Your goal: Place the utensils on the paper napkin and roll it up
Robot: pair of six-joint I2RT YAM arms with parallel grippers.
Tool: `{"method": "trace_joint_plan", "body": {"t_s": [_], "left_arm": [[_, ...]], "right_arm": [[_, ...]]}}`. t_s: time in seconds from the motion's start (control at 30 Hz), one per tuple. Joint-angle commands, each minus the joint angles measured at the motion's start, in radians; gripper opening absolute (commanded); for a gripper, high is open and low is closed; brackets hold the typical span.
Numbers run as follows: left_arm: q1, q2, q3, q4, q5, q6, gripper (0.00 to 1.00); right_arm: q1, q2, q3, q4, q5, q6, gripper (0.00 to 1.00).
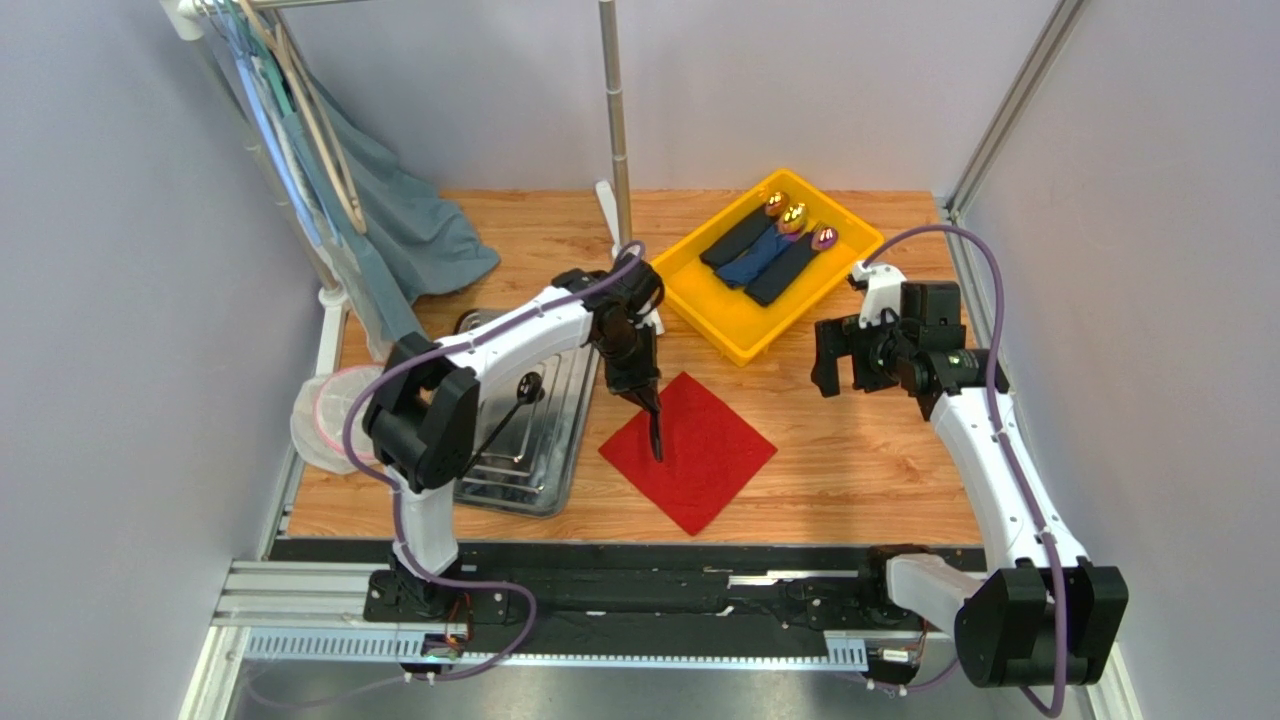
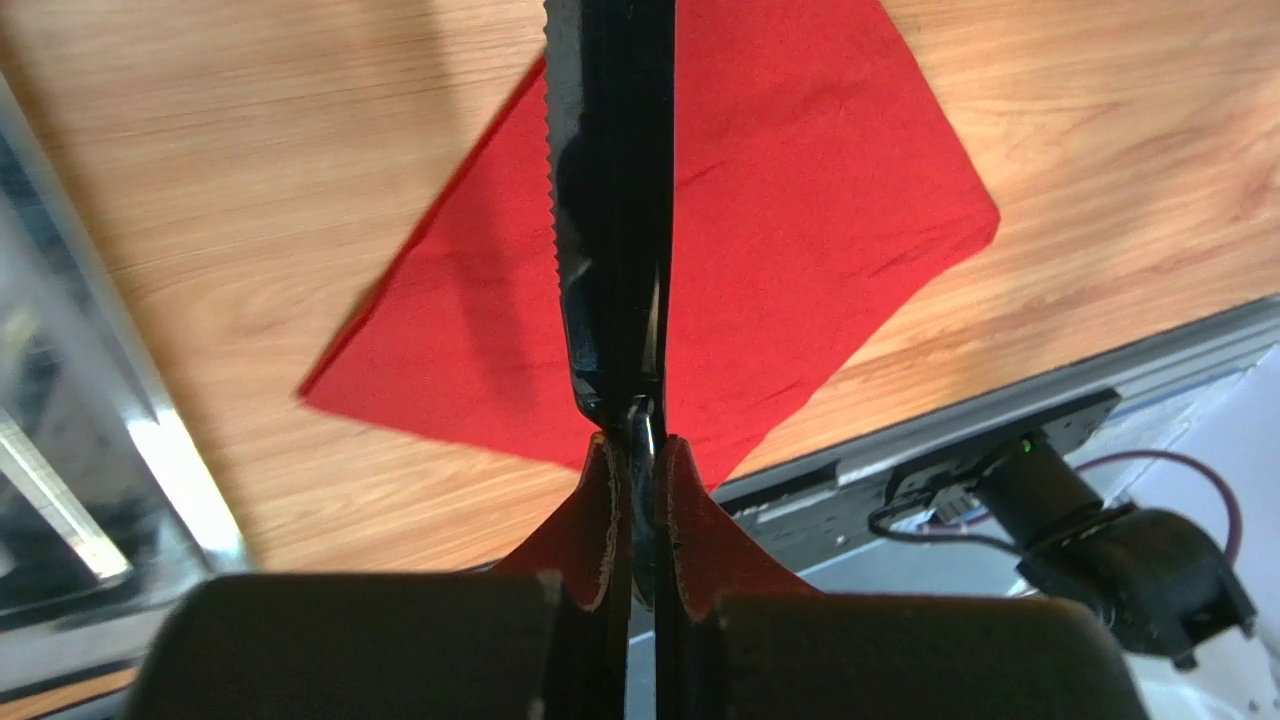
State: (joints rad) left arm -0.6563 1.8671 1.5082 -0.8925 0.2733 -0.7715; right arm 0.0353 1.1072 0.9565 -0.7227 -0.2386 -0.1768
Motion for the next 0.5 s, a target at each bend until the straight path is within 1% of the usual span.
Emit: {"method": "trace_joint_plan", "body": {"t_s": [0.0, 0.17, 0.3, 0.47], "left_arm": [[-0.06, 0.052, 0.047, 0.096, 0.012, -0.146, 0.0], [-0.1, 0.121, 0.093, 0.144, -0.014, -0.209, 0.0], [-0.127, 0.164, 0.136, 0.138, -0.04, -0.209, 0.0], [-0.137, 0.196, 0.138, 0.132, -0.071, -0.201, 0.0]], "right_arm": [[-0.002, -0.015, -0.001, 0.009, 0.005, 0.01, 1.0], [-0.002, 0.005, 0.011, 0.014, -0.01, 0.019, 1.0], [-0.002, 0.022, 0.013, 0.02, -0.016, 0.025, 1.0], [-0.002, 0.028, 0.005, 0.023, -0.022, 0.028, 1.0]]}}
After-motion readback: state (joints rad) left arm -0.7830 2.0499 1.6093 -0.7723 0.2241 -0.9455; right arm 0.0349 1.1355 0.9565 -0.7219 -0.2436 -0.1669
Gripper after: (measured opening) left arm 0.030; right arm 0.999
